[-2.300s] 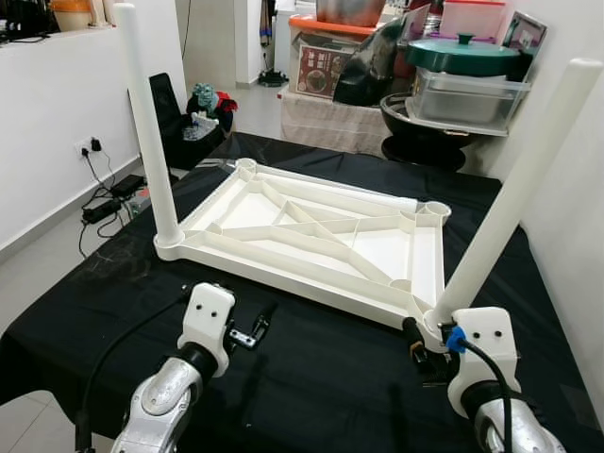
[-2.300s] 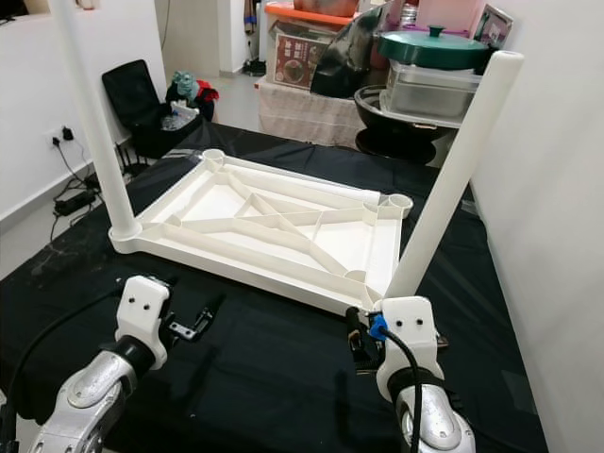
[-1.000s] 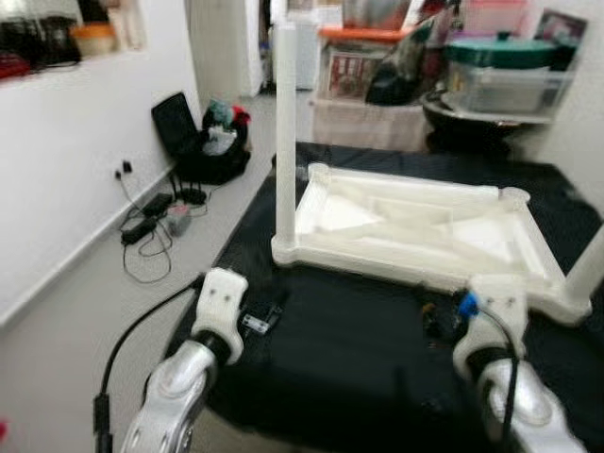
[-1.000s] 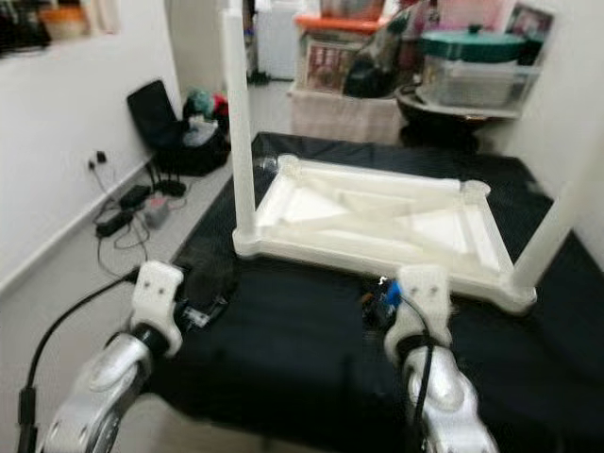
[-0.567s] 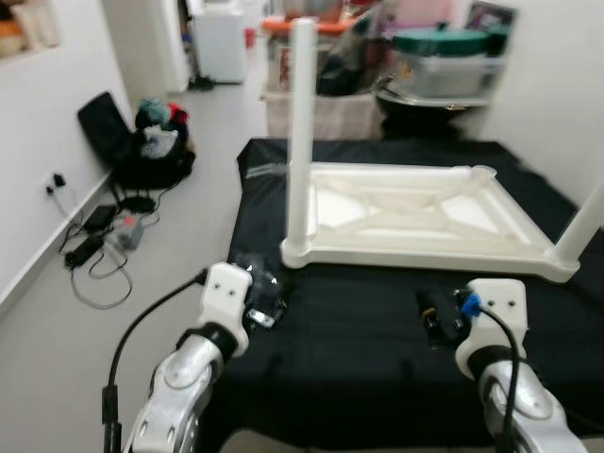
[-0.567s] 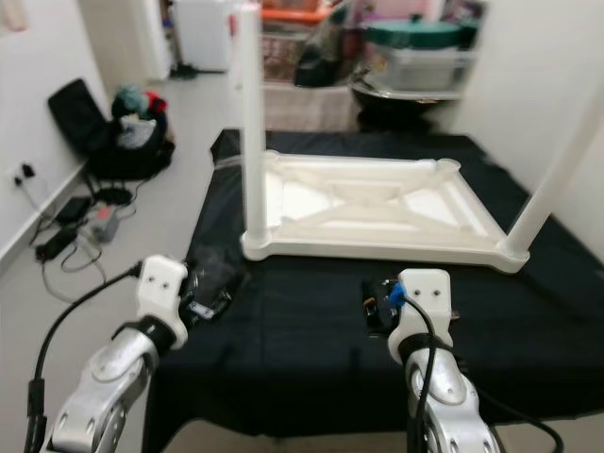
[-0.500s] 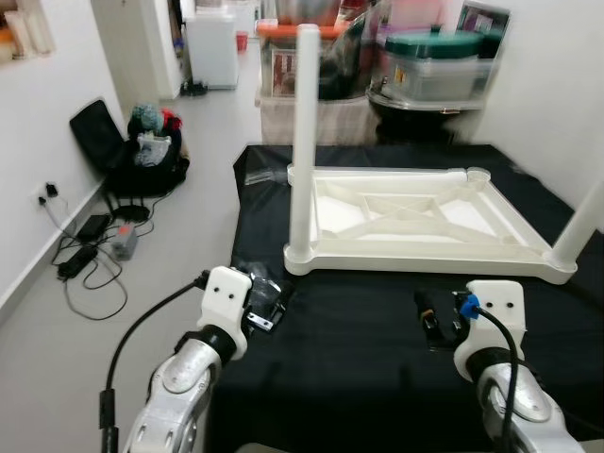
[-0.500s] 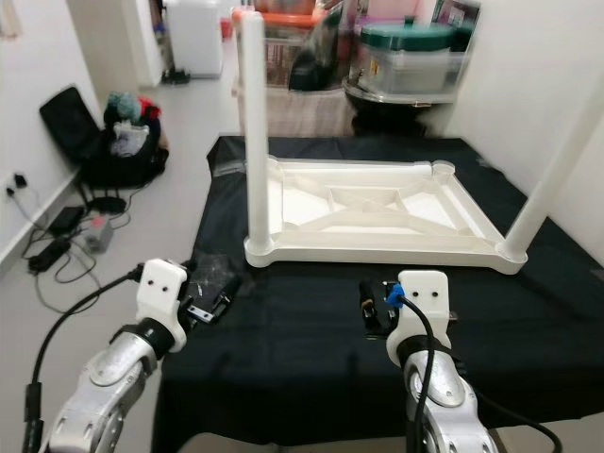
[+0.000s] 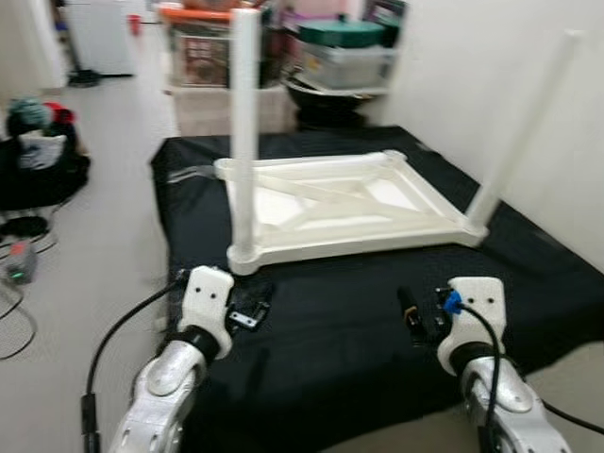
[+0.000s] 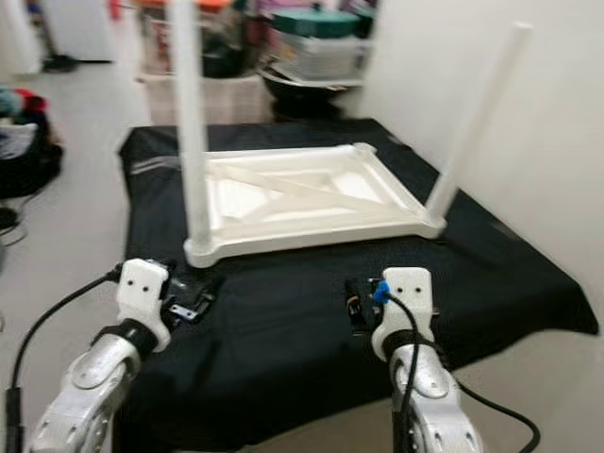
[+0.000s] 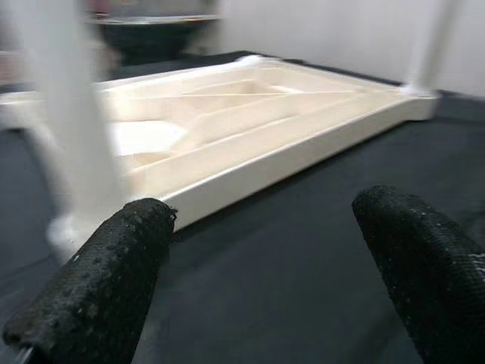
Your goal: Building children table
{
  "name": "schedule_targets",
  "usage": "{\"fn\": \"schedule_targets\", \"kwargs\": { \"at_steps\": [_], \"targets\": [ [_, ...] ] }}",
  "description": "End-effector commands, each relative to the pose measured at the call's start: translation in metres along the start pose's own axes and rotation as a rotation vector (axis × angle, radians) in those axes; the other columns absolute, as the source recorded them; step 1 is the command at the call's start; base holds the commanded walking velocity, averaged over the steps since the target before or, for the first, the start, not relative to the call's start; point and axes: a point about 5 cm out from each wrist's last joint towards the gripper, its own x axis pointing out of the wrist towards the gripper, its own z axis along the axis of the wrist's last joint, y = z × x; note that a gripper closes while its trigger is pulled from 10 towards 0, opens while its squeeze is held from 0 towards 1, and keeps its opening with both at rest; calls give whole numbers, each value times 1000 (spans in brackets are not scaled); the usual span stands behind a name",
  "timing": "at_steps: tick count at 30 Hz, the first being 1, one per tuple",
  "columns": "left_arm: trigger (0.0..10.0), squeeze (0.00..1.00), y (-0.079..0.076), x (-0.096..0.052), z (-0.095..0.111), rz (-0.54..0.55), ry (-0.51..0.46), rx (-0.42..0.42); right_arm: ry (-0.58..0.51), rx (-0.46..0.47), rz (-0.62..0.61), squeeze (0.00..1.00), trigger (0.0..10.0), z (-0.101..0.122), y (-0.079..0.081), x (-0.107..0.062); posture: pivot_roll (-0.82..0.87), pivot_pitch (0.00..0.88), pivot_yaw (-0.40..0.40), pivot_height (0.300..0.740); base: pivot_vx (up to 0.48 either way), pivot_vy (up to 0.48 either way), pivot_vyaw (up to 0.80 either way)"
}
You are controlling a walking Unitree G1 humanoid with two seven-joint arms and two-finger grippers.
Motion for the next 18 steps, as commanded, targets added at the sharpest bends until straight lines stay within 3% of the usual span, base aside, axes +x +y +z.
{"fn": "schedule_targets", "kwargs": {
  "at_steps": [1, 14, 18],
  "targets": [
    [10000, 0, -1, -2, -7, -12, 31, -12, 14, -1, -10, 0, 10000, -3, -3, 0, 5, 0, -75, 740, 0, 480, -800],
    [10000, 0, -4, -1, -7, -35, 32, -16, 3, 18, 57, 0, 10000, 0, 3, 0, 6, 0, -76, 740, 0, 478, -800],
    [10000, 0, -3, 1, -5, -28, 25, -14, -13, -34, 52, 0, 10000, 3, 3, 2, 11, 0, -82, 740, 0, 476, 0]
  ]
}}
